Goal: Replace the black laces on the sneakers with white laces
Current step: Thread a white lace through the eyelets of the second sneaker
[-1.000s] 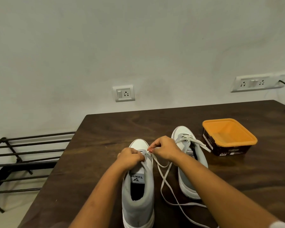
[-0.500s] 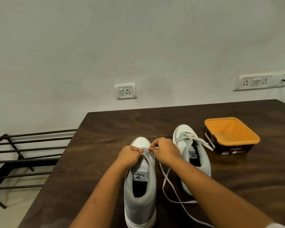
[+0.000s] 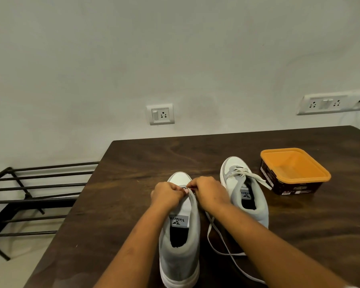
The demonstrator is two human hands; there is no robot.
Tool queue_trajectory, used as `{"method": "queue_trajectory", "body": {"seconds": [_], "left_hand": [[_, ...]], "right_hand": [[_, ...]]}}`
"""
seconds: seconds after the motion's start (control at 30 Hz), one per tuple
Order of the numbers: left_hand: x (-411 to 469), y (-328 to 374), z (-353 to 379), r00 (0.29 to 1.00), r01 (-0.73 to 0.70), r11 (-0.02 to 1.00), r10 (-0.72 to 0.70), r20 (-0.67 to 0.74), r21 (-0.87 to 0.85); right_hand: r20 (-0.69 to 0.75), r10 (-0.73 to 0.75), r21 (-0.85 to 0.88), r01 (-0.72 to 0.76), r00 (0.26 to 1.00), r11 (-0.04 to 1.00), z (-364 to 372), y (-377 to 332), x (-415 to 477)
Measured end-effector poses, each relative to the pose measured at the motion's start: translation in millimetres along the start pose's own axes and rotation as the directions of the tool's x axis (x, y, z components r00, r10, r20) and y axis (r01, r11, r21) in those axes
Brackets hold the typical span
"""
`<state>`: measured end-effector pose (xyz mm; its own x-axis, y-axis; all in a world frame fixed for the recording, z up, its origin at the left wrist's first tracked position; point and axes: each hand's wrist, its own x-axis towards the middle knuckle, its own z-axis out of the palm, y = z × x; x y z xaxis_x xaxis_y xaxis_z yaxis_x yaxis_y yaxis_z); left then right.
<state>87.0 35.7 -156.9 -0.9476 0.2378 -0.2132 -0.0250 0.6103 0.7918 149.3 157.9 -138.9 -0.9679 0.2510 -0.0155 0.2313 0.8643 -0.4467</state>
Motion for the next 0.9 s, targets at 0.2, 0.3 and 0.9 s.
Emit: {"method": "queue_trajectory", "body": {"seconds": [0.2,0.3,0.9], "left_hand": [[-0.9,3.3,-1.8,0.995,0.087,0.996,-0.088,0.05,0.015],[-5.1,10.5,-1.3,0.991,0.121,0.988,-0.127,0.052,0.101],[-7.8,22.9,-9.6,0.998,-0.013,0.985,0.022,-0.051,0.17]], "right_hand": [[0.044,-0.171,-0.172,0.176,0.984,0.969,-6.3,-5.0,-3.4],[0.033,-0.174,-0.186,0.177,0.984,0.966,-4.1,-7.0,-3.1],[0.062,-0.189,-0.09,0.194,0.98,0.977,-13.7,7.0,3.8]]}}
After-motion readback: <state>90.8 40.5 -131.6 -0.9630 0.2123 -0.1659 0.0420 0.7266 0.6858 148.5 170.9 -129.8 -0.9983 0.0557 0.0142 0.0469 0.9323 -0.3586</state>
